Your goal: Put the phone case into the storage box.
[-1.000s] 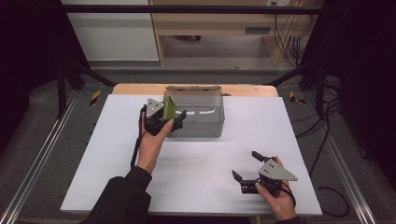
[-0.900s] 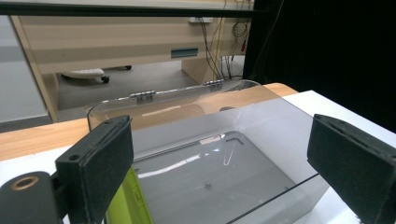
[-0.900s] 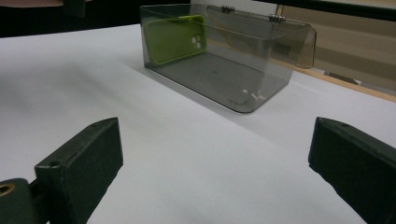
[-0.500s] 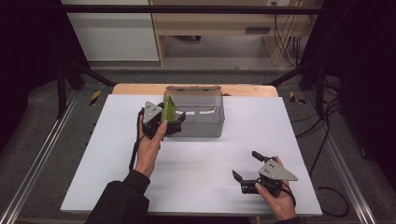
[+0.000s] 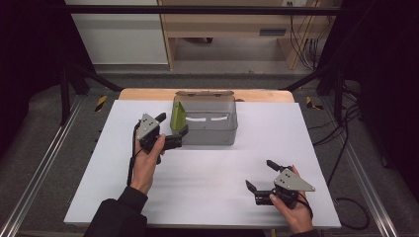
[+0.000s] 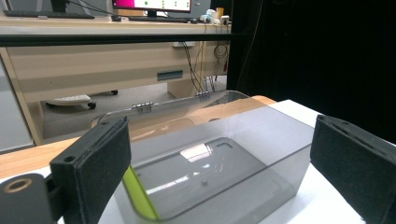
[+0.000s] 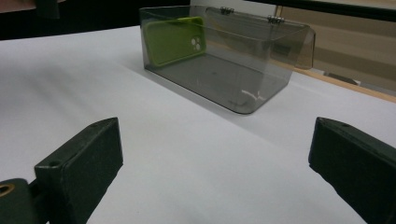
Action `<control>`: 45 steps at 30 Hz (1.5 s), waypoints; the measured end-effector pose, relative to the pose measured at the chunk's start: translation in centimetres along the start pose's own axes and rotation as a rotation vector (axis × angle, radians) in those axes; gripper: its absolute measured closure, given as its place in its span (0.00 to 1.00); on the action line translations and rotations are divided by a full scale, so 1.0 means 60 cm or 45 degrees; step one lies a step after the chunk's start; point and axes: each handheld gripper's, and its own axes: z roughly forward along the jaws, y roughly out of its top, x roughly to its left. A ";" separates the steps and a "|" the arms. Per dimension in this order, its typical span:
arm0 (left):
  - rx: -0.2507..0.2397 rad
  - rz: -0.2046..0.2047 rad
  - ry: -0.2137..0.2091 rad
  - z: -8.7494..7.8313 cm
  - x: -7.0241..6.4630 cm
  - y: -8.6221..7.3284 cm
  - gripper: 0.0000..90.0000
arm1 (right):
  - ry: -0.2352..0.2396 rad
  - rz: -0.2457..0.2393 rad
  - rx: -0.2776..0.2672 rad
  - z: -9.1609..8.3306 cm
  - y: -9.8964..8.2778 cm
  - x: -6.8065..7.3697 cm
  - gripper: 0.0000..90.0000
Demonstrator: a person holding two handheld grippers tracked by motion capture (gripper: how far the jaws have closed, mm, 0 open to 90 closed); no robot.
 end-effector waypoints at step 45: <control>-0.028 0.000 0.093 -0.216 0.057 -0.066 0.02 | -0.030 0.040 -0.026 -0.010 0.003 -0.013 0.05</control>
